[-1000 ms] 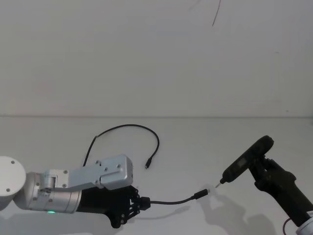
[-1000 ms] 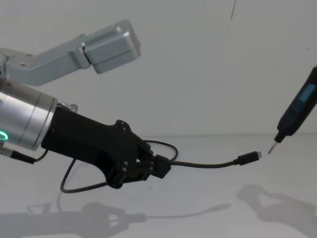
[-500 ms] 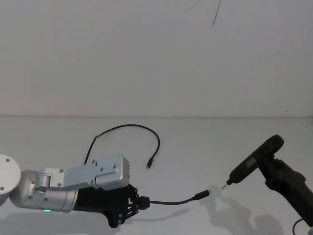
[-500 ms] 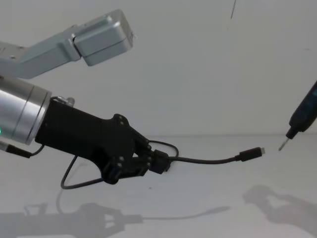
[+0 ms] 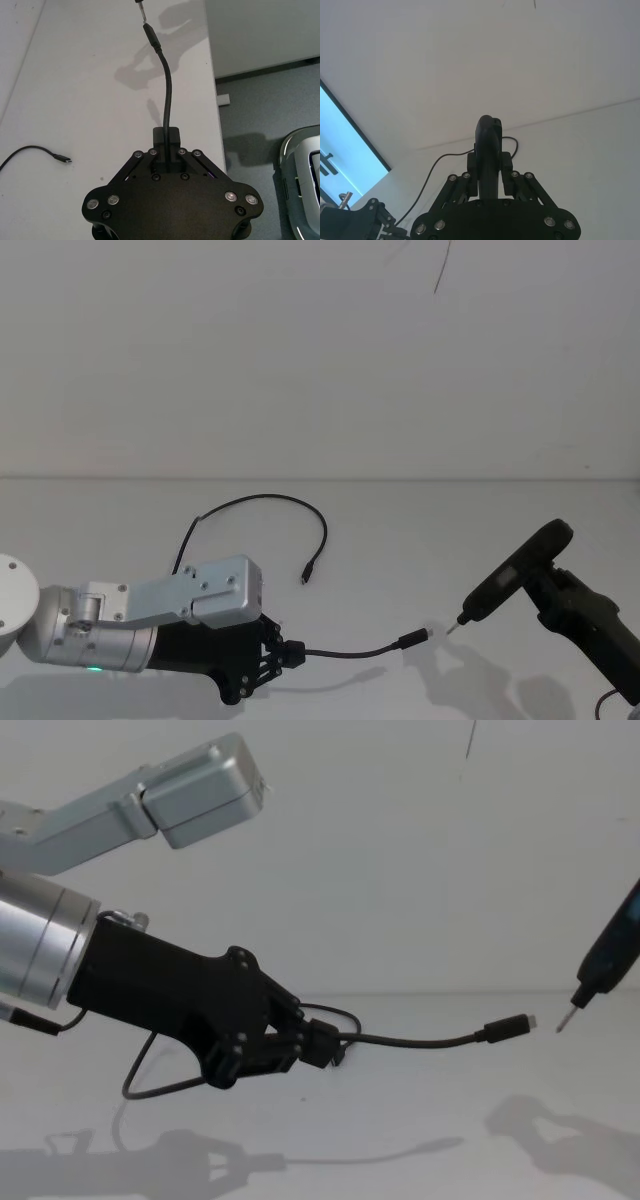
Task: Pick up the data cable with the one hand.
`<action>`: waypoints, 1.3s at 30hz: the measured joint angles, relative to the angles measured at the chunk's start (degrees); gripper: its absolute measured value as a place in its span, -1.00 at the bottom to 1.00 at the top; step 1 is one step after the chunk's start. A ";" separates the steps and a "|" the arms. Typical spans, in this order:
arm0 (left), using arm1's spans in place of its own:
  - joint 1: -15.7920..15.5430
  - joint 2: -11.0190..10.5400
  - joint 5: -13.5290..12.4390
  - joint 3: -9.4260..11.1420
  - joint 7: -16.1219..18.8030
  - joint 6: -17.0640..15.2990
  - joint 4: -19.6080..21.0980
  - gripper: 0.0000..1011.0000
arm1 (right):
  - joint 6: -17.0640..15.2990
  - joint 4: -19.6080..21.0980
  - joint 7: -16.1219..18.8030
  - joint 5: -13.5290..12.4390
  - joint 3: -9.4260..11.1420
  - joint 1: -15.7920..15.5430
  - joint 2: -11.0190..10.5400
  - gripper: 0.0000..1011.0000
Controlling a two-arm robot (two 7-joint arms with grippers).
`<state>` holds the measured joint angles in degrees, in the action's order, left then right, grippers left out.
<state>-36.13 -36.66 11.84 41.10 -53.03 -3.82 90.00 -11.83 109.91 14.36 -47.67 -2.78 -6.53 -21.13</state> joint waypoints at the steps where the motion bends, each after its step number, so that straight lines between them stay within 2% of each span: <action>1: -0.01 0.00 0.00 0.00 -0.01 0.01 0.00 -0.90 | -0.03 0.01 0.02 -0.06 -0.05 0.00 -0.07 -0.47; 25: -0.03 -0.11 0.07 0.00 -0.17 0.24 0.06 -0.90 | -0.30 2.19 -0.45 -0.95 -1.12 -0.53 -1.48 -0.47; 39: -0.03 -0.11 0.07 0.00 -0.17 0.26 0.05 -0.90 | -0.55 1.99 -1.03 -1.38 -2.06 0.33 -1.98 -0.47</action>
<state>-36.16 -36.77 11.91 41.10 -53.19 -3.56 90.05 -12.38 111.90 13.32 -49.05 -4.85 -6.20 -23.11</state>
